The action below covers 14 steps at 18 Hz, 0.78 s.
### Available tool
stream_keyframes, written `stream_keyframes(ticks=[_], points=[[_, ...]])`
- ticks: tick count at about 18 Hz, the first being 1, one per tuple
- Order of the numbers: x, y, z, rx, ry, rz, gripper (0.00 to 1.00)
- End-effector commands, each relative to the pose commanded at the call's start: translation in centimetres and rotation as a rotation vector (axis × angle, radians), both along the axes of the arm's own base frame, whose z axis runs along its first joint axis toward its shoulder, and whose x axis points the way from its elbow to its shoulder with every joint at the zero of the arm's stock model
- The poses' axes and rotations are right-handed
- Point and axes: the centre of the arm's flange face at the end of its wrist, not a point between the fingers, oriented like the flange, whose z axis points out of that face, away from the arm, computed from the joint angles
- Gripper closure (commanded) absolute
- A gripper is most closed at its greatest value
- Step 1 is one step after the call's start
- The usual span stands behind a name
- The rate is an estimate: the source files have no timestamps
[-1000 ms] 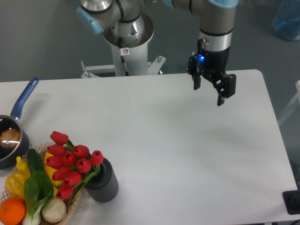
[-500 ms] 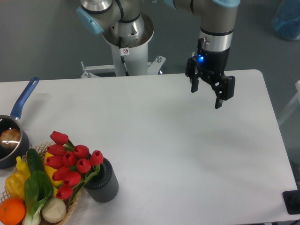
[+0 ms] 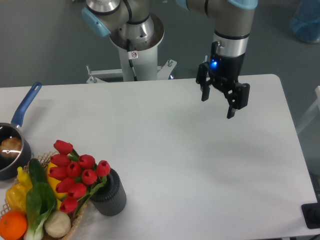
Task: Pick up the flowers from the vase
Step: 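Open the gripper wide above the empty table, then move the open gripper toward the red tulips in the black vase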
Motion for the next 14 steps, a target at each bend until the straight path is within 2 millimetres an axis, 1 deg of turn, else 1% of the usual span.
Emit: stream_keyframes(ticks=[7, 9, 11, 14], points=[[0.4, 1.2, 0.4, 0.220, -0.150, 0.041, 0.00], [0.2, 1.7, -0.3, 0.237, -0.176, 0.035, 0.00], [0.4, 2.2, -0.5, 0.243, -0.187, 0.028, 0.00], [0.3, 3.6, -1.6, 0.357, -0.277, -0.007, 0.00]])
